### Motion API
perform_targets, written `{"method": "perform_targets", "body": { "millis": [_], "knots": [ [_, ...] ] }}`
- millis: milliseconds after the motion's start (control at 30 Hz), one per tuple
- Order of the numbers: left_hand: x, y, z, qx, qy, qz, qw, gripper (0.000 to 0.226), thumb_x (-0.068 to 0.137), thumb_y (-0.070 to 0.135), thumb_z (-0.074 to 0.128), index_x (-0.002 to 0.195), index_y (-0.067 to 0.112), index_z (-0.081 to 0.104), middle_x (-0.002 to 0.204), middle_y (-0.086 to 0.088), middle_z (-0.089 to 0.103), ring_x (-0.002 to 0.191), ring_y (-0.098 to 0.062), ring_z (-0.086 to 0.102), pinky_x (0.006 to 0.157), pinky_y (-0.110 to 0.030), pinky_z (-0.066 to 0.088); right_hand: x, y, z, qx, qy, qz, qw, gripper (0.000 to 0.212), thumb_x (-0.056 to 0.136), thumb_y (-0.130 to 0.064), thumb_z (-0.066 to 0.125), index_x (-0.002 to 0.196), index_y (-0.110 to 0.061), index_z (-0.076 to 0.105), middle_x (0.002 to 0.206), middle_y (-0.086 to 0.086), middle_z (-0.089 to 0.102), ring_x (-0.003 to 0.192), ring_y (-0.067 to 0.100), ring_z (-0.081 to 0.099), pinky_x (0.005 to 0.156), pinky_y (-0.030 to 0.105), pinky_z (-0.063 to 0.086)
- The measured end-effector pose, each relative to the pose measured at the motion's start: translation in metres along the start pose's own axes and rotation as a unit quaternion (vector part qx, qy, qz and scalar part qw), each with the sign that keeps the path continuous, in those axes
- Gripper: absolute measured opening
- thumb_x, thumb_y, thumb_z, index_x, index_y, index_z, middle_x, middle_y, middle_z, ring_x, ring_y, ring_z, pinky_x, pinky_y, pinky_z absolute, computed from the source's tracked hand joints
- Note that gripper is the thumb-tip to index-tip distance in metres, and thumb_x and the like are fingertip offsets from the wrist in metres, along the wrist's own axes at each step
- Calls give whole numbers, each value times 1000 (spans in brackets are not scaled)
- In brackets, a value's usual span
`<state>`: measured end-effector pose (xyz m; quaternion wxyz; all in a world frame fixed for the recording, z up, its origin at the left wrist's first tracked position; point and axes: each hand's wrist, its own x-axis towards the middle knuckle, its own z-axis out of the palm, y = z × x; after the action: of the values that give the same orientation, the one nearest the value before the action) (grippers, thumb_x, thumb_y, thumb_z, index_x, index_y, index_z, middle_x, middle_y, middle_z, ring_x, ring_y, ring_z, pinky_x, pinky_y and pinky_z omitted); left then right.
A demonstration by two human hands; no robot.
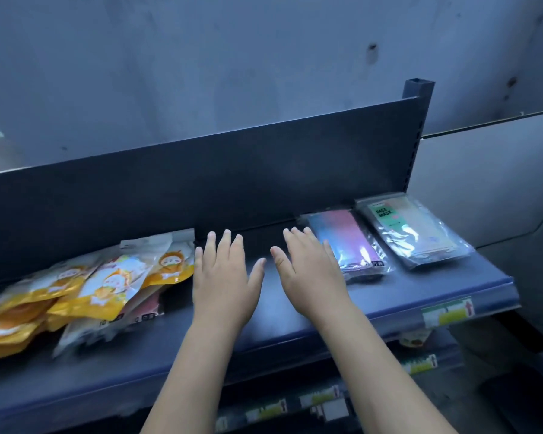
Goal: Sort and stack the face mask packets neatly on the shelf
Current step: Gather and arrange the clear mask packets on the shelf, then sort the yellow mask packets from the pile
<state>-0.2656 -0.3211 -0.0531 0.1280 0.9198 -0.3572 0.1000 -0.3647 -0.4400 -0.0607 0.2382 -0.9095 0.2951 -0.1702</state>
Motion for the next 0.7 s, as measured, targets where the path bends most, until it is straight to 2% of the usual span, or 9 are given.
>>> {"method": "perform_targets", "body": {
  "millis": [333,700],
  "knots": [
    [1,-117,-48,-21,17,-9,1000,67,103,56,35,158,19,30,169,1,26,159,-23,6,127,-47,1,2,-115,58,53,31,0,998,60,110,-51,28,162,-22,33,170,-7,29,160,13,9,130,41,3],
    [-10,-197,-74,-27,25,-84,996,72,103,60,32,160,17,28,169,0,25,159,-23,5,127,-44,2,11,-196,87,66,-13,-86,994,54,110,-45,36,158,-20,39,168,-5,34,160,15,14,128,43,8]
  ]
}}
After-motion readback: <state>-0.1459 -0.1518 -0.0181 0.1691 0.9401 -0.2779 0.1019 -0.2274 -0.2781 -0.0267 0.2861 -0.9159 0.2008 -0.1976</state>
